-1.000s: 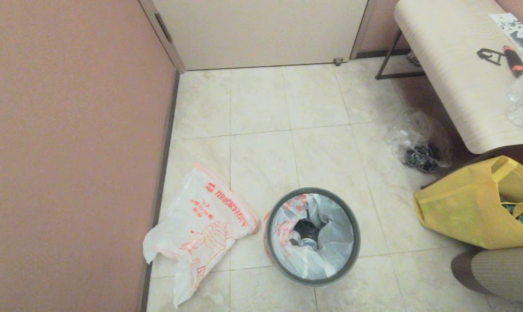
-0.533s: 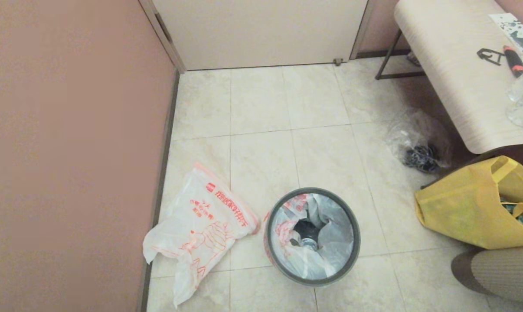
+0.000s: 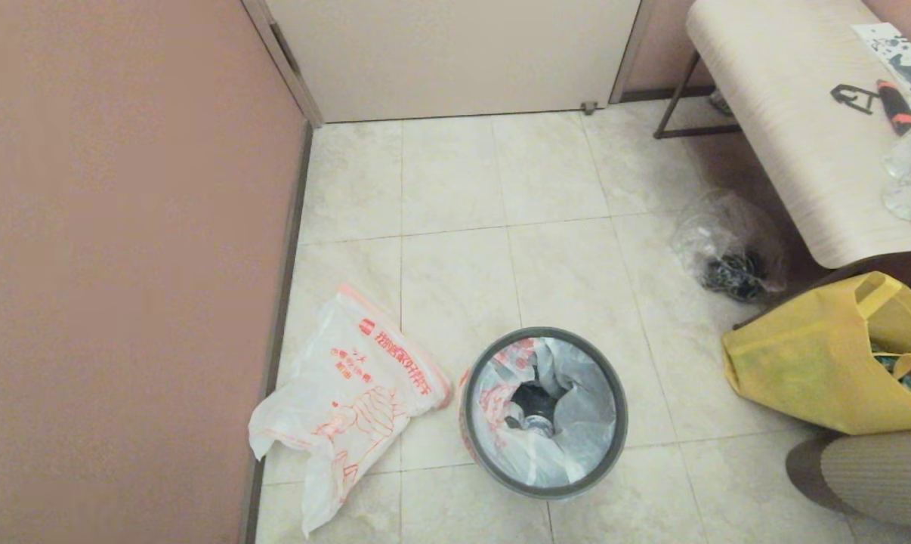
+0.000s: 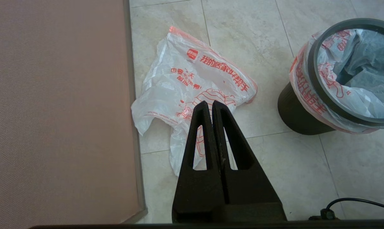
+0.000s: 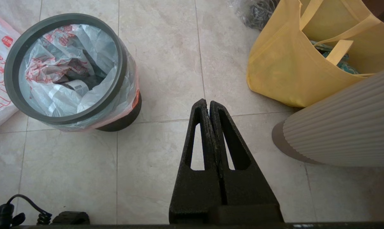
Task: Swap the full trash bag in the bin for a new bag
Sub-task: Place the trash can ring on the floor
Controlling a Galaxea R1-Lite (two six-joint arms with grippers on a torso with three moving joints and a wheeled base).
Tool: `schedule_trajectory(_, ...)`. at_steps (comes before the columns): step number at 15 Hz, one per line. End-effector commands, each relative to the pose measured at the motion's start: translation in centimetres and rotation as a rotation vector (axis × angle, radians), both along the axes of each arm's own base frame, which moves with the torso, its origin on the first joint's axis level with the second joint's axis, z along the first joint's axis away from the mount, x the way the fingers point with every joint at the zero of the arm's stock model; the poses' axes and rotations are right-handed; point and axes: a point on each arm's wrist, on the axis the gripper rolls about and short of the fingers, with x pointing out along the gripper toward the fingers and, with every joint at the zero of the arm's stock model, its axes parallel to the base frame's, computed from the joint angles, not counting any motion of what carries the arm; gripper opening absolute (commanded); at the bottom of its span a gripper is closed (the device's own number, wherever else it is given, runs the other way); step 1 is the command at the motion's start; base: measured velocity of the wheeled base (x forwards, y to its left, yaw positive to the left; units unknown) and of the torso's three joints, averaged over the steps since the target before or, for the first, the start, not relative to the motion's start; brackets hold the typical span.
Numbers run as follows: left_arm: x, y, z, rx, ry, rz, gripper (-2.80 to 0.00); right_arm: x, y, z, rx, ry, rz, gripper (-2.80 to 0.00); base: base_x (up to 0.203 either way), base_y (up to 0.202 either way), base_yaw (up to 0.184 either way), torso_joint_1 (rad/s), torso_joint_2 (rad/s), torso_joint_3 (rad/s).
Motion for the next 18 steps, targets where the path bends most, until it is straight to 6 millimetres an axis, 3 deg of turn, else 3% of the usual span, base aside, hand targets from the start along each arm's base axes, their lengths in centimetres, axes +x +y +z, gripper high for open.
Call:
schedule_trajectory(1, 0.0, 0.0, 0.0, 0.000, 0.002, 0.000, -2.80, 0.0, 0.0, 0.0, -0.001, 0.002, 0.000, -2.80, 0.000, 0.000, 0.000, 0.000, 0.00, 0.000)
schedule_trajectory(6, 0.0, 0.0, 0.0, 0.000, 0.001, 0.000, -2.80, 0.0, 0.0, 0.1, -0.032, -0.001, 0.000, -2.80, 0.000, 0.000, 0.000, 0.000, 0.00, 0.000)
schedule_trajectory(8, 0.0, 0.0, 0.0, 0.000, 0.002, 0.000, -2.80, -0.3, 0.0, 1.1, -0.075, -0.025, 0.001, -2.80, 0.000, 0.000, 0.000, 0.000, 0.00, 0.000)
schedule_trajectory(12, 0.0, 0.0, 0.0, 0.000, 0.002, -0.001, -2.80, 0.3, 0.0, 6.0, -0.094, 0.022, 0.010, -2.80, 0.000, 0.000, 0.000, 0.000, 0.00, 0.000)
schedule_trajectory(15, 0.0, 0.0, 0.0, 0.000, 0.002, 0.000, -2.80, 2.8, 0.0, 10.2, -0.115, 0.094, 0.016, -2.80, 0.000, 0.000, 0.000, 0.000, 0.00, 0.000)
schedule_trajectory(18, 0.0, 0.0, 0.0, 0.000, 0.002, 0.000, -2.80, 6.5, 0.1, 14.6, -0.128, 0.151, 0.025, -2.80, 0.000, 0.000, 0.000, 0.000, 0.00, 0.000)
